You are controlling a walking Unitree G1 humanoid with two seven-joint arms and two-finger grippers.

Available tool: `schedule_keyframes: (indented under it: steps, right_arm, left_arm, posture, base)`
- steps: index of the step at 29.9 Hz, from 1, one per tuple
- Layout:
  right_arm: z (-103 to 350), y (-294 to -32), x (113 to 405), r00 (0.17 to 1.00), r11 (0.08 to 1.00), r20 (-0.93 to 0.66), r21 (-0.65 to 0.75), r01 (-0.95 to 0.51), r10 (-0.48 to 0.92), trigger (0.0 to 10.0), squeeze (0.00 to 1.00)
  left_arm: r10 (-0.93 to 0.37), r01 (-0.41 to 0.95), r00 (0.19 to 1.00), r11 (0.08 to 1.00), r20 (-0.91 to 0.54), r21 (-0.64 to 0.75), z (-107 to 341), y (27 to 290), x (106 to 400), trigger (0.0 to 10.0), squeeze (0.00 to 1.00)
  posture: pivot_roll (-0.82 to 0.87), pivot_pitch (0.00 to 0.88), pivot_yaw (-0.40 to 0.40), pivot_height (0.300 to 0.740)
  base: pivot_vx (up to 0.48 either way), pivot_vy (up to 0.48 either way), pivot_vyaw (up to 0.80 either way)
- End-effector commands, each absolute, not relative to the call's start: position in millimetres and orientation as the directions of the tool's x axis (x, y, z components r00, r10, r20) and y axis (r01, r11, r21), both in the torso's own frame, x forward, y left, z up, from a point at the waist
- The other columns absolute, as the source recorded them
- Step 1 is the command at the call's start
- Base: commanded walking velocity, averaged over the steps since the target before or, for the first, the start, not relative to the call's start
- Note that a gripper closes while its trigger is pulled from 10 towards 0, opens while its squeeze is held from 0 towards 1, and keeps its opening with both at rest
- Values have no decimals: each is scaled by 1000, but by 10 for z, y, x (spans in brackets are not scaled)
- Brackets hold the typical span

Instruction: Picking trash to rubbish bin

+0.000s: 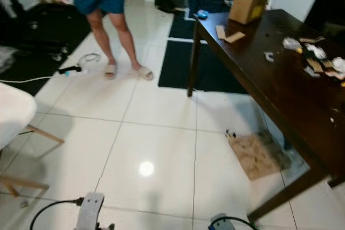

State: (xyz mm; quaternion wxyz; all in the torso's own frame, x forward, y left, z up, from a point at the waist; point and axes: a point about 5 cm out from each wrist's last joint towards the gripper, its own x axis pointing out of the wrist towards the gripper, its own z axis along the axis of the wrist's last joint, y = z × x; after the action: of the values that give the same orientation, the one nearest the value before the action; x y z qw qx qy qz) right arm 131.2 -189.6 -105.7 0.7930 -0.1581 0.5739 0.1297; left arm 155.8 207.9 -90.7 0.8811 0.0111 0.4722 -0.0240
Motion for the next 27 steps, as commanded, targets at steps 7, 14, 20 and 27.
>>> schedule_keyframes:
  steps: [7,14,20,27]
  right_arm:
    - [-1078,-1851,1252,300,922,-952,-65,-382,58,10000,0]
    - [-1078,-1886,1235,301,925,-952,-59,-374,61,10000,0]
    - [-1070,-1953,1227,300,923,-953,-69,-379,52,10000,0]
    - [-1067,-1891,1268,305,919,-951,-68,-390,59,10000,0]
  left_arm:
    - [-47,57,538,998,-841,-19,-930,2036,1521,10000,0]
    - [-48,57,539,998,-841,-20,-932,2037,1515,10000,0]
    - [-49,56,539,998,-841,-22,-934,2037,1509,10000,0]
    - [-51,56,538,998,-842,-25,-938,2028,1502,10000,0]
  posture:
    - [125,83,-37,740]
    - [124,85,-35,740]
    - [124,88,-38,740]
    - [126,85,-42,740]
  base:
    - [0,-465,0]
    - [0,-463,0]
    - [0,-463,0]
    - [0,-463,0]
